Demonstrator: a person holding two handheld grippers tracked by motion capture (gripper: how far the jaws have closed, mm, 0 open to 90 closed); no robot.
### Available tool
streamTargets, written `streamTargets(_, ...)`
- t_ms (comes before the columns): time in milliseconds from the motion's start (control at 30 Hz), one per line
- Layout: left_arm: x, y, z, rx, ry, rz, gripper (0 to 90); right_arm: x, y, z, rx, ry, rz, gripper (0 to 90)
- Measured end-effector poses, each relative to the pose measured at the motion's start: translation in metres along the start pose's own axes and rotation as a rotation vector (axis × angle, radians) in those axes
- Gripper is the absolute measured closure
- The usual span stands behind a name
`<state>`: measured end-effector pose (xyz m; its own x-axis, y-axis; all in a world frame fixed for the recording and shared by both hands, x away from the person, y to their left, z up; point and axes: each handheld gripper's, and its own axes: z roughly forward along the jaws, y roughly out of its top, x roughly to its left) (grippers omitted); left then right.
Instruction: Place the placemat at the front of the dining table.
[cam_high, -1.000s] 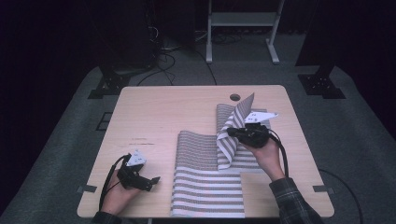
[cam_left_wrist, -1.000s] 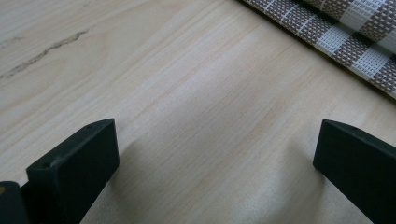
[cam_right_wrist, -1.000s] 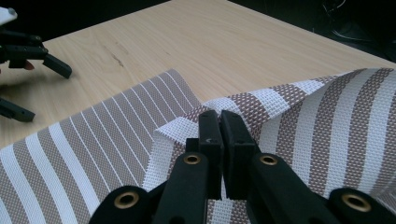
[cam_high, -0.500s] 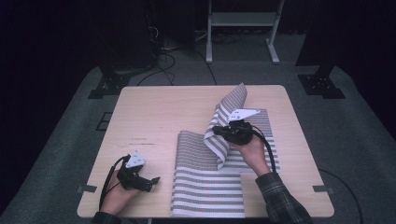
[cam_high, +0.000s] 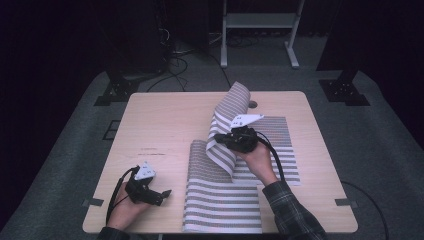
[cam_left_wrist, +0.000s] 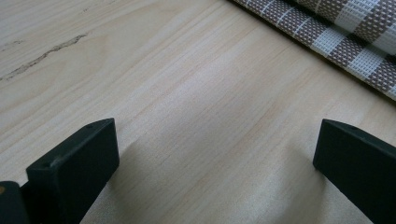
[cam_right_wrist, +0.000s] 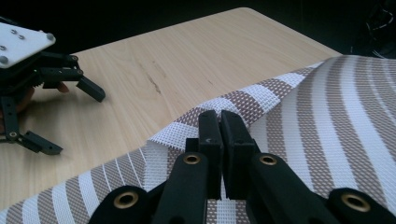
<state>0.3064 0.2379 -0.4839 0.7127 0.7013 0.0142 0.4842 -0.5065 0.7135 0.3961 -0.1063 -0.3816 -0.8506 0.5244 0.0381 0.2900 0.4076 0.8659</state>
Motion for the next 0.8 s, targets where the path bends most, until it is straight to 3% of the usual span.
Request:
streamTargets(167,0.000,0.000,0.000,-0.002,0.000,0.000,0.0,0.009,0.010,0.011,-0.006,0.037,-0.014,87.5)
streamTargets(800,0.000,0.000,0.000,-0.003,-0.002,0.000,0.0,0.030,0.030,0.039,0.000,0.095,-0.046,87.5)
